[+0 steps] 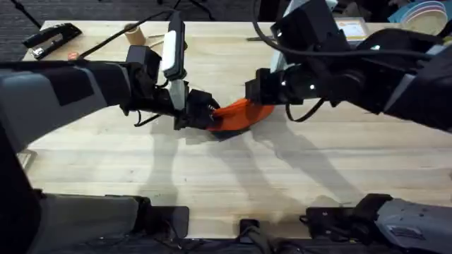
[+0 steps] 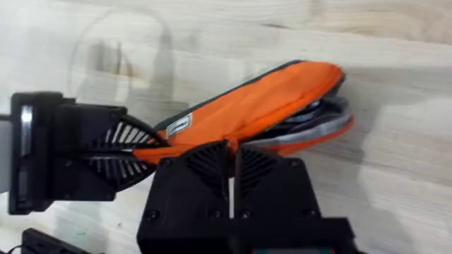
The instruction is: Unzip the bag, pick up the pens from the table one at a time and place them inside, then zip the bag closed.
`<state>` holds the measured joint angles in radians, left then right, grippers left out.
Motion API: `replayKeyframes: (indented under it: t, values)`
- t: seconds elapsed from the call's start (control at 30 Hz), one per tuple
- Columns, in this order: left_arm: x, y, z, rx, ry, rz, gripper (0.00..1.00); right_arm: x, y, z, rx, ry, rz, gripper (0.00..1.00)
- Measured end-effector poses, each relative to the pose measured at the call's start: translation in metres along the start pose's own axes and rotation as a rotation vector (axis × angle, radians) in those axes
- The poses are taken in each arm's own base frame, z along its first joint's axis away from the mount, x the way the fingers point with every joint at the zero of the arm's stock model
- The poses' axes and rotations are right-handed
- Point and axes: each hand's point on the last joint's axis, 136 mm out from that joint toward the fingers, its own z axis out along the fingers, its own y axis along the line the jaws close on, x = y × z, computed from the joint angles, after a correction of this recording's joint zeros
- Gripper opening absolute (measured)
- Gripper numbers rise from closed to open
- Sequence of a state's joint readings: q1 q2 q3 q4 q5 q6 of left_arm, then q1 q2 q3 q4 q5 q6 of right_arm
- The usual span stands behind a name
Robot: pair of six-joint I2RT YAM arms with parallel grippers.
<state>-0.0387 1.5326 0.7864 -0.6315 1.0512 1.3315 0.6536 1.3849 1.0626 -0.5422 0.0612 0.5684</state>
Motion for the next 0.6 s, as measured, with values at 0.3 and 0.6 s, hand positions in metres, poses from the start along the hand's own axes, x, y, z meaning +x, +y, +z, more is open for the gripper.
replayKeyframes:
  t: [0.3, 0.6]
  values:
    - [0.000, 0.000, 0.000, 0.000, -0.001, 0.000, 0.045, -0.016, -0.031, 0.000, 0.045, -0.018, 0.026, 0.032]
    - [-0.001, 0.000, 0.001, 0.001, -0.002, 0.006, 0.045, -0.028, -0.066, -0.001, 0.087, -0.028, 0.078, 0.032]
